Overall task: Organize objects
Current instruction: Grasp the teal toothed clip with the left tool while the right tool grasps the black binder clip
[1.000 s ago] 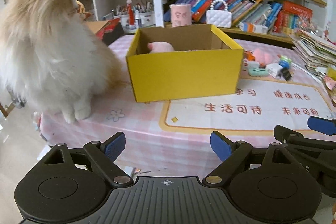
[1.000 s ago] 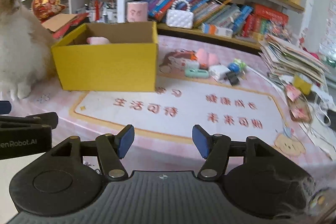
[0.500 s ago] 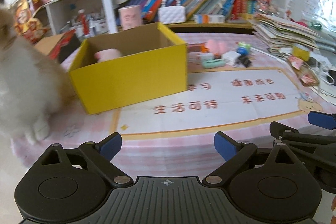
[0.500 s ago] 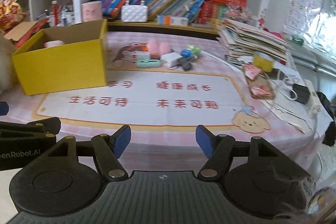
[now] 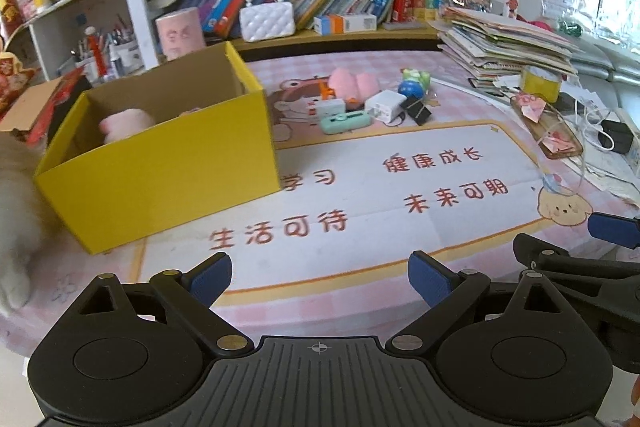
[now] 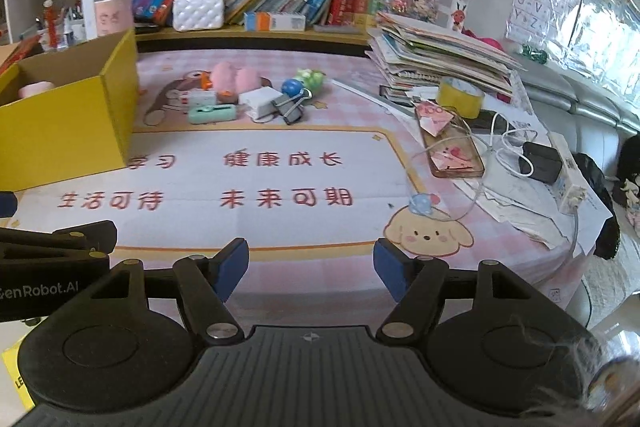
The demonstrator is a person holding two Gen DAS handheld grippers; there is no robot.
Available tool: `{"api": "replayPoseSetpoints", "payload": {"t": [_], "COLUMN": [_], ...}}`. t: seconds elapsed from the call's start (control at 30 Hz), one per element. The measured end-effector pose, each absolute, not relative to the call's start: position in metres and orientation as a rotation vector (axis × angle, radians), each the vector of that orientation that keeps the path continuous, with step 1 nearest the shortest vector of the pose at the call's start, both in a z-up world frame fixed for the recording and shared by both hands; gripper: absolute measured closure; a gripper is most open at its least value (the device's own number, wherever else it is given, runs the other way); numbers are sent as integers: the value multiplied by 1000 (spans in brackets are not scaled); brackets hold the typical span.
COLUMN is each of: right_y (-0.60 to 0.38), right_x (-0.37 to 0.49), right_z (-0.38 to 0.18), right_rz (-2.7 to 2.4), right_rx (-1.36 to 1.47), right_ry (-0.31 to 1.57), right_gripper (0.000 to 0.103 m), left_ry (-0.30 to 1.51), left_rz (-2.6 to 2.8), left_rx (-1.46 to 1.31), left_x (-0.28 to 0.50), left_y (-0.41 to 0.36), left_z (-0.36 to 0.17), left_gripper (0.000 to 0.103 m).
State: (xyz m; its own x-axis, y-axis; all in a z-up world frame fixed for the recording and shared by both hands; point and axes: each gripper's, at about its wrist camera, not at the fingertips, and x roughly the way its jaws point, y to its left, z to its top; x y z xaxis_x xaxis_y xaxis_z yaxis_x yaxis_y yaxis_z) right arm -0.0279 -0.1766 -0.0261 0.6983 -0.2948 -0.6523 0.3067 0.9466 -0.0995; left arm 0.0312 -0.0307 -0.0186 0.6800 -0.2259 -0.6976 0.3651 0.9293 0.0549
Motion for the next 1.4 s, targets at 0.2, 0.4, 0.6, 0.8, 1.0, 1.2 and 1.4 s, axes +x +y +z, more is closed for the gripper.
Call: {"api": "replayPoseSetpoints", "payload": {"t": [0.2, 0.4, 0.6, 0.8, 1.0, 1.2, 1.4], "right_y": [-205, -238, -273, -299, -326, -336, -333], "right_x": [-2, 35, 78, 123, 166, 204, 234], "right_z": [-31, -34, -38, -41, -42, -48, -56], "right_rz": [-323, -267, -167, -128, -96, -13, 66], "right_rx": [32, 50, 91, 110, 164, 238, 279], "right_ry": [754, 765, 769, 759, 746, 755, 775], "right_gripper": [36, 45, 57, 57, 57, 57, 58], "left_ry": [773, 777, 780, 777, 798, 822, 850], "left_rz": [-330, -305, -261, -178, -105, -58, -30], "left_rx": [194, 181, 148, 107, 91, 97, 113], "left_x": [54, 83, 115, 152, 190, 225, 240], "left_y": [-57, -86, -114, -140, -155, -163, -164], "left_z": [-24, -26, -27, -27, -37, -53, -65], "left_gripper": [7, 8, 11, 14, 22, 22, 22]}}
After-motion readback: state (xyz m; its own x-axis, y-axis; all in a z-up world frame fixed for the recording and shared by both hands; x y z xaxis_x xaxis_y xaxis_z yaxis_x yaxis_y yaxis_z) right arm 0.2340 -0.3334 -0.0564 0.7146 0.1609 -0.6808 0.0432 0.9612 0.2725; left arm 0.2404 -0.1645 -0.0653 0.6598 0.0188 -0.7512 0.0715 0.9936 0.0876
